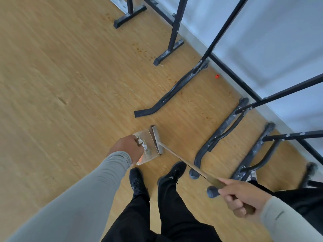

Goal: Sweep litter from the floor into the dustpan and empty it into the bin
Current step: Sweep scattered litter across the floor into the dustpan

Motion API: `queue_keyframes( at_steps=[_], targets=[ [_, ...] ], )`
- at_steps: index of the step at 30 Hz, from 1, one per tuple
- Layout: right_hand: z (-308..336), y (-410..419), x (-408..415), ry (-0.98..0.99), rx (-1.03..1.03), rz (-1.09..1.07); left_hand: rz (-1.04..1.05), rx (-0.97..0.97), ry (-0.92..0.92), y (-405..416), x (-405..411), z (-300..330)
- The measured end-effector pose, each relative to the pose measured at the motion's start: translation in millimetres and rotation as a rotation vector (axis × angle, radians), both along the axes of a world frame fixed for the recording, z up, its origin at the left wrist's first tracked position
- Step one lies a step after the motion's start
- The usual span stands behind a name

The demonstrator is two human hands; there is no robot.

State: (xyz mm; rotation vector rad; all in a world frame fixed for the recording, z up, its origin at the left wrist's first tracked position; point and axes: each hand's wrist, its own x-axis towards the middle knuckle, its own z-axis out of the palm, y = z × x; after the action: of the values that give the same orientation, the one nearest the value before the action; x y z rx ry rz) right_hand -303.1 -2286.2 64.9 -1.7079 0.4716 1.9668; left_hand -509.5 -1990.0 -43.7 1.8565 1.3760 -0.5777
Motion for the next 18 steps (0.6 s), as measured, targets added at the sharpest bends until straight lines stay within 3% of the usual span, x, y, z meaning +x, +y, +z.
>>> queue_keyframes(
  at_steps=[3, 5, 9, 12, 15, 17, 18],
  targets=[
    [14, -22, 26, -0.114, -0.056, -0.053, 0.010, -0.056, 0.010, 4, -8, 4],
    [12, -15, 27, -0.211, -0.116, 0.043, 0.012, -0.080, 0.015, 6, -13, 4],
    [-30, 31, -3, -0.342, -0.229, 0.502, 0.006, -0.079, 0.016, 2, -12, 2],
    [-81, 51, -27, -0.447, -0.122, 0.735, 0.004, -0.097, 0.023, -4, -9, 0],
    [-79, 77, -59, -0.320, -0.075, 0.440, 0.005, -0.108, 0.018, -3, -10, -1],
    [-59, 70, -64, -0.072, -0.176, 0.027, 0.010, -0.118, 0.004, 0, -12, -2],
    [-47, 70, -61, -0.058, -0.125, 0.069, -0.001, -0.121, -0.001, 2, -14, -2]
  ],
)
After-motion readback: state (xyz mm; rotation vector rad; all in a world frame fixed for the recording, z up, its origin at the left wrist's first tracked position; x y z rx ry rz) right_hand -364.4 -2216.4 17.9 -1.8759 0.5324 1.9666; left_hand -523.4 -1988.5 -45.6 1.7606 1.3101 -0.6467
